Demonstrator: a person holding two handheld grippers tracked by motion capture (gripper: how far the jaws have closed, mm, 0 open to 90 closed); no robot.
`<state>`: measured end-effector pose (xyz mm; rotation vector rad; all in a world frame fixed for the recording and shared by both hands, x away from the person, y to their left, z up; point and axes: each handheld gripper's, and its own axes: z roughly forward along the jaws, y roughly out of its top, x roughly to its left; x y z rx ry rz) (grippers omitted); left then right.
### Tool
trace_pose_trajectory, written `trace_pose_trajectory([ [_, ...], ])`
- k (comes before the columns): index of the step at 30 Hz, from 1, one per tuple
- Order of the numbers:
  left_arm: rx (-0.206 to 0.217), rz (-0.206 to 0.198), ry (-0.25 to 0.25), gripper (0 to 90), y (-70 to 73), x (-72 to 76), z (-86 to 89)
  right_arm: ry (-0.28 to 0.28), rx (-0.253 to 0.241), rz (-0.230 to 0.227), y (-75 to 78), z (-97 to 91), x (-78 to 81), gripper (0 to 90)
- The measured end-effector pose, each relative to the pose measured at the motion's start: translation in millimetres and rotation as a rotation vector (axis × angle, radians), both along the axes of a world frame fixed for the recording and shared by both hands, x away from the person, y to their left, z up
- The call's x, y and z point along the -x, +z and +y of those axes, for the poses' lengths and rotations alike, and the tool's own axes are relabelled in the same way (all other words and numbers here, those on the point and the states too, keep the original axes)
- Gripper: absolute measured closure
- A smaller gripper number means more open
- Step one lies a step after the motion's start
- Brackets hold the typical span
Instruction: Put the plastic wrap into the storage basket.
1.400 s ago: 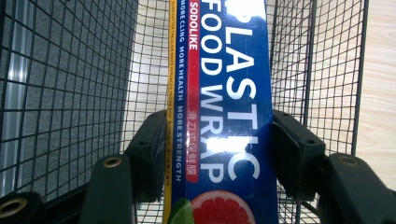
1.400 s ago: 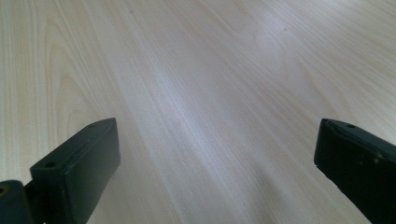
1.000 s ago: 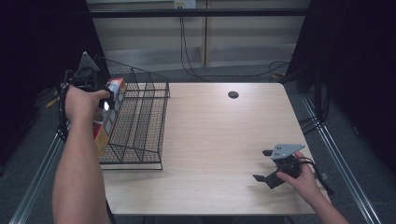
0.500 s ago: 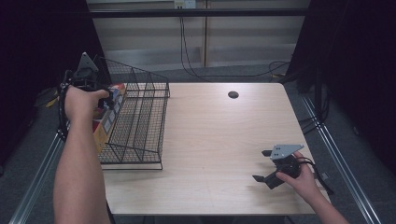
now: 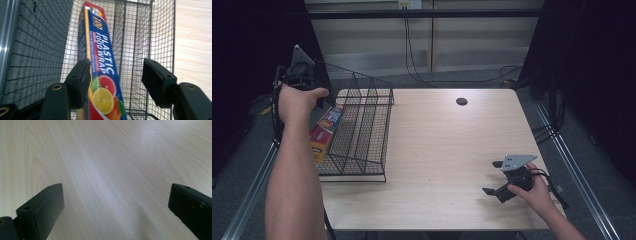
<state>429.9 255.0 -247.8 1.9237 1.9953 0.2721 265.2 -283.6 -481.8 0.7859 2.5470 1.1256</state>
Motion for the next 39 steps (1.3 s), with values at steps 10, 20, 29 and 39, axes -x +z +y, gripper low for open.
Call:
trace_pose_trajectory([
  [10, 0.018, -0.016, -0.062, 32.7, -5.7, -2.2, -23.5, 0.0, -0.004, -0.002, 0.2, -0.6, -1.2, 0.2],
  [20, 0.048, -0.039, -0.111, 26.7, -2.5, -0.2, -40.3, -0.001, 0.001, -0.006, 0.9, -0.8, -0.8, 0.2],
  [29, 0.066, -0.05, -0.164, 21.3, -7.4, -1.1, -57.8, -0.008, 0.001, -0.01, 1.2, -3.6, 3.7, 0.2],
  [39, 0.089, -0.058, -0.246, 20.0, -12.5, 3.4, -76.6, -0.007, -0.003, -0.013, 2.5, 1.0, -1.6, 0.2],
])
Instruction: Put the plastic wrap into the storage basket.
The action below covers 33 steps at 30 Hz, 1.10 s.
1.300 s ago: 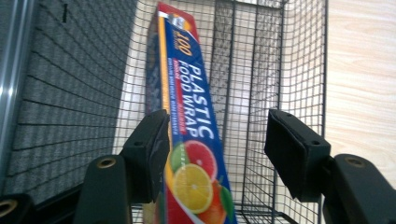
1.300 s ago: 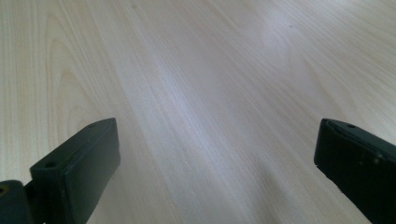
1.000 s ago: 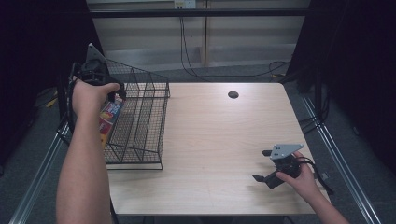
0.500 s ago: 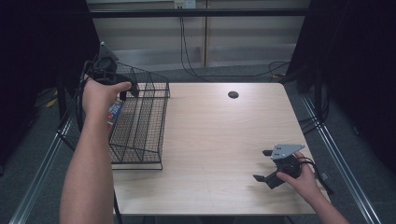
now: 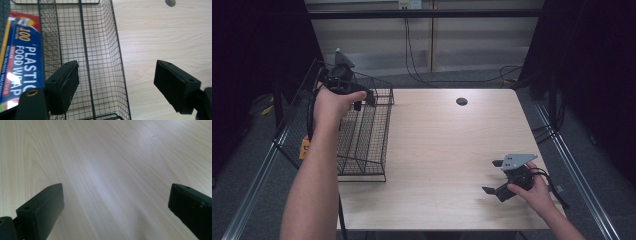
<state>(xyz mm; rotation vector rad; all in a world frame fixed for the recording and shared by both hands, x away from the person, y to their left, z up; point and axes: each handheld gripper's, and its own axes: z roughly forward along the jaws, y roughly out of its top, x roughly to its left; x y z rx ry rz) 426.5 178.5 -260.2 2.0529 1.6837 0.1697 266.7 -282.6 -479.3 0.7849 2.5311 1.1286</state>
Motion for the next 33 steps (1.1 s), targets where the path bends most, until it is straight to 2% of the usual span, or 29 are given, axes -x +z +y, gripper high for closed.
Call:
trace_pose_trajectory([
  [3, -0.004, 0.0, -0.012, 19.8, -1.0, 1.9, -4.2, 0.011, 0.001, 0.008, -1.0, 2.0, -2.1, 0.2],
  [11, 0.024, -0.006, -0.089, 19.0, -10.2, 9.1, -21.0, 0.022, -0.002, 0.007, -0.7, 4.5, -4.2, 0.2],
  [14, 0.055, -0.014, -0.121, 18.3, -13.8, 12.0, -29.3, 0.023, -0.001, 0.007, -0.5, 5.5, -3.9, 0.2],
  [17, 0.053, -0.012, -0.147, 17.6, -16.4, 13.0, -33.6, 0.022, 0.0, 0.006, -0.5, 5.3, -4.0, 0.2],
  [18, 0.066, -0.019, -0.158, 17.5, -20.2, 14.2, -38.4, 0.022, 0.0, 0.007, -0.5, 5.2, -4.0, 0.2],
  [24, 0.082, -0.014, -0.217, 16.6, -32.6, 18.8, -51.9, 0.02, 0.001, 0.005, -0.8, 5.4, -4.1, 0.2],
  [25, 0.078, -0.015, -0.248, 16.4, -36.8, 21.3, -58.2, 0.021, 0.002, 0.006, -0.9, 5.5, -4.1, 0.2],
  [26, 0.078, -0.015, -0.248, 16.2, -36.8, 21.3, -58.2, 0.021, 0.002, 0.006, -0.9, 5.5, -4.1, 0.2],
  [28, 0.085, -0.017, -0.29, 15.9, -42.6, 25.9, -67.0, 0.018, 0.001, 0.005, -0.9, 5.6, -4.0, 0.2],
  [33, 0.1, -0.025, -0.315, 15.6, -51.4, 30.9, -76.2, 0.023, 0.005, 0.005, -1.3, 5.6, -4.0, 0.2],
])
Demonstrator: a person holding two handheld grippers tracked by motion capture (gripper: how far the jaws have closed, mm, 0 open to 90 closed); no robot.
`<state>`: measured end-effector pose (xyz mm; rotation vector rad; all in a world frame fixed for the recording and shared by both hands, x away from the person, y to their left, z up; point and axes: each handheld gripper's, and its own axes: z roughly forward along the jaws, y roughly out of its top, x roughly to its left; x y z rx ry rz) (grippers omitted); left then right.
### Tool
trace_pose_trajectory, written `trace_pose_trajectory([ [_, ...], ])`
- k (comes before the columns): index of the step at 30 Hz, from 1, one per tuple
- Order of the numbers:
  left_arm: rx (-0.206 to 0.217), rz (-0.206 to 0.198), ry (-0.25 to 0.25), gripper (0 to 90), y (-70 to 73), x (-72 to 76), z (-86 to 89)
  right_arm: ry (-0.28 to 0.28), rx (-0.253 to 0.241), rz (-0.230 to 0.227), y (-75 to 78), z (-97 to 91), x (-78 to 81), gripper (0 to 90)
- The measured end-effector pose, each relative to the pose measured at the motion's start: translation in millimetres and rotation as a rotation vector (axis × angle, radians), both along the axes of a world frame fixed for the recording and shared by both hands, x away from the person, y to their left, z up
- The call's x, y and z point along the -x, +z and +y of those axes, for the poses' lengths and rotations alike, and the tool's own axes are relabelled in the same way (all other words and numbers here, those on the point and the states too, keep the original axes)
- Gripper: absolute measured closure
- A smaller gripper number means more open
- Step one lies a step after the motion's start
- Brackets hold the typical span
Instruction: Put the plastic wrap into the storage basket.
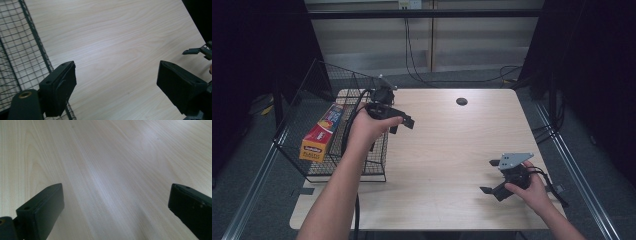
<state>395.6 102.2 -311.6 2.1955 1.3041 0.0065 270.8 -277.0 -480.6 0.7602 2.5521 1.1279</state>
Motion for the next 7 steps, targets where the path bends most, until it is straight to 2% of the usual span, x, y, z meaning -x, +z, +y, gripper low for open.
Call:
trace_pose_trajectory([
  [7, 0.01, -0.002, -0.052, 15.2, -12.0, 7.1, -12.2, -0.001, 0.005, 0.001, -1.4, -0.9, 0.4, 0.2],
])
